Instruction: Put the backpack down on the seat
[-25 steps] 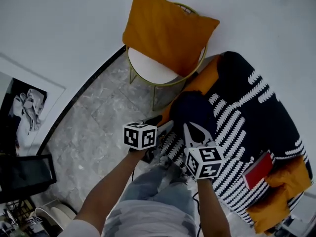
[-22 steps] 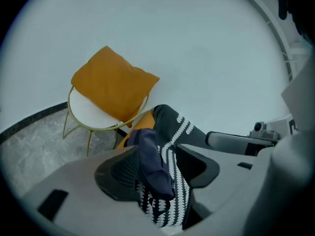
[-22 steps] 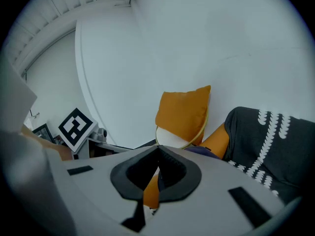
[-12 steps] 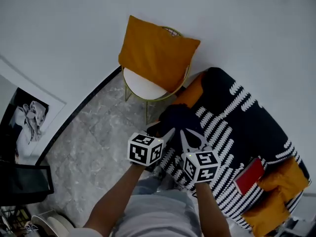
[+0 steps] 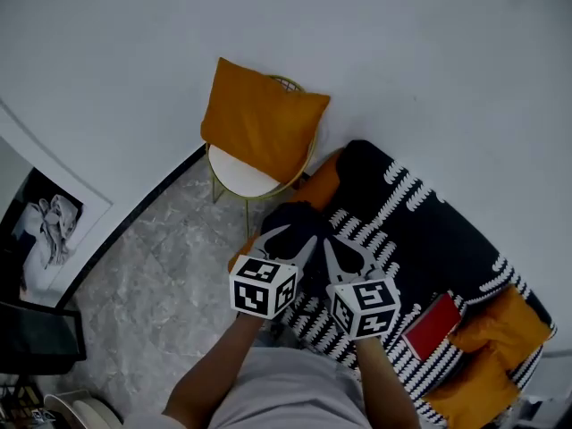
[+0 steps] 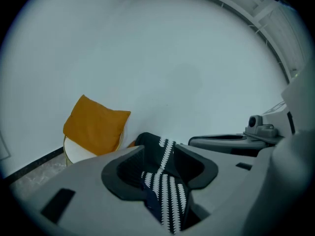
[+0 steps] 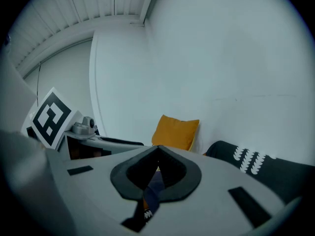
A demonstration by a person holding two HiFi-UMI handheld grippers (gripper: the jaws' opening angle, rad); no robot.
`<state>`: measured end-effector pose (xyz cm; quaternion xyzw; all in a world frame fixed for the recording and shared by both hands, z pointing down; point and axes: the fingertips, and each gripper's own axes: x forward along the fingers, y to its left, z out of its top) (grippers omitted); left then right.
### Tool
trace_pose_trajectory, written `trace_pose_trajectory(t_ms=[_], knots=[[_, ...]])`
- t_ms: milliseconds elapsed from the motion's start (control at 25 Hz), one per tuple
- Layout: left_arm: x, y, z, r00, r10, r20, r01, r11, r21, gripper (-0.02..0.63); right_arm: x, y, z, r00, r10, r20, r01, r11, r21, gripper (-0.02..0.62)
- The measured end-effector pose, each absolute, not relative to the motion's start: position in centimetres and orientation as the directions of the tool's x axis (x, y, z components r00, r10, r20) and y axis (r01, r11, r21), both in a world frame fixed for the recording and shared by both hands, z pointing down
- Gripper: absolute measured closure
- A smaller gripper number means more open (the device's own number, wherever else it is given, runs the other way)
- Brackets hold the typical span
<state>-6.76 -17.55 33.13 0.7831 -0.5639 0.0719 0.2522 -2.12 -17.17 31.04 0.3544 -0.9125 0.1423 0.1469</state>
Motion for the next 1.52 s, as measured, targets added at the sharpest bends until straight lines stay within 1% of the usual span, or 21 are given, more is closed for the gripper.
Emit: trace_pose_trajectory(t_ms=[160, 240, 400, 560, 840, 1520], knots=[[-3.4, -16.0, 31.8, 0.347, -0.855, 0.387, -0.925, -0.243, 0.293, 0.422, 0.7, -15.8, 29.3, -0.715, -0.602, 0.355, -0.677, 0.722, -0.141, 0.594], [-1.8, -15.5, 31.4, 0.331, -0.861, 0.385, -0.935, -0.243, 0.26, 0.439, 2.0, -15.5, 29.1, -0.719, -0.6, 0.351, -0.674, 0.726, -0.14, 0.594], [1.0, -15.2, 31.4, 0.312, -0.872, 0.378, -0.944, -0.238, 0.23, 0.497, 4.4, -15.3, 29.4, -0.723, -0.597, 0.347, -0.669, 0.73, -0.139, 0.594], [2.9, -14.9, 31.1, 0.325, -0.874, 0.36, -0.937, -0.247, 0.246, 0.578, 5.9, -14.9, 29.4, -0.727, -0.595, 0.343, -0.665, 0.734, -0.137, 0.594], [4.6, -13.9, 30.6, 0.309, -0.885, 0.35, -0.943, -0.238, 0.232, 0.6, 7.6, -13.5, 29.8, -0.723, -0.588, 0.362, -0.663, 0.738, -0.125, 0.594], [5.5, -13.0, 31.7, 0.294, -0.881, 0.372, -0.946, -0.212, 0.245, 0.601, 8.6, -13.0, 30.2, -0.731, -0.586, 0.349, -0.658, 0.74, -0.136, 0.594]])
